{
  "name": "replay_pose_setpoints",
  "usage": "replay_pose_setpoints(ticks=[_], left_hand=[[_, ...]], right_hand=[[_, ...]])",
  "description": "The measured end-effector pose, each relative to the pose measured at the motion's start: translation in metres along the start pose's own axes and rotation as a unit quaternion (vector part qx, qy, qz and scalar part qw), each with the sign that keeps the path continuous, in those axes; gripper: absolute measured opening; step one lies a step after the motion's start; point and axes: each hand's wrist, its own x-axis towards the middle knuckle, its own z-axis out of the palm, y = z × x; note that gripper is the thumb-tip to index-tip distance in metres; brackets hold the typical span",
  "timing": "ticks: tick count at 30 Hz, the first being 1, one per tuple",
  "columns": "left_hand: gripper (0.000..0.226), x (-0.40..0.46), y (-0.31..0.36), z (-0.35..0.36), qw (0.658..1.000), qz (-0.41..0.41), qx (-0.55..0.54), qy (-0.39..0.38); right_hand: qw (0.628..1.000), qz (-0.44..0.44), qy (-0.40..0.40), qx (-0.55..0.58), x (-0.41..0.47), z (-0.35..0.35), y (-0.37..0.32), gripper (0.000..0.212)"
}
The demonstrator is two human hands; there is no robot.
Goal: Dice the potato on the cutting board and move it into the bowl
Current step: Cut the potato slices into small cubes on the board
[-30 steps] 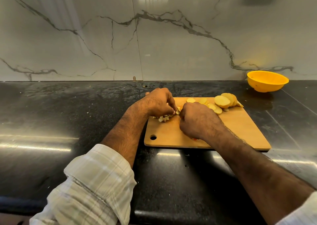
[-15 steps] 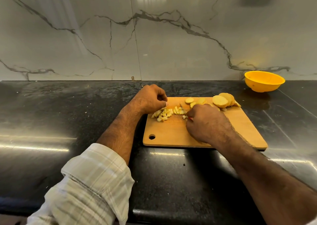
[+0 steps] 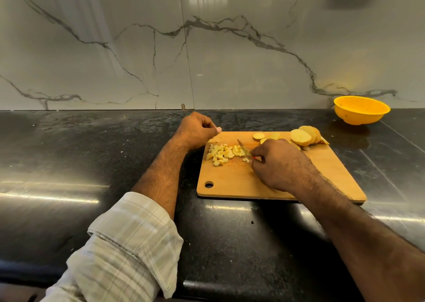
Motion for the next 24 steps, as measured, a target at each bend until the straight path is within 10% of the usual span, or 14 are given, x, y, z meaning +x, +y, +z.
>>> replay_pose_setpoints(ticks=[24], left_hand=[[0.045, -0.005, 0.007, 0.007, 0.997, 0.077, -0.003, -0.012]], right_hand=[[1.0, 0.001, 0.009, 0.027, 0.0, -0.004, 0.003, 0.037]])
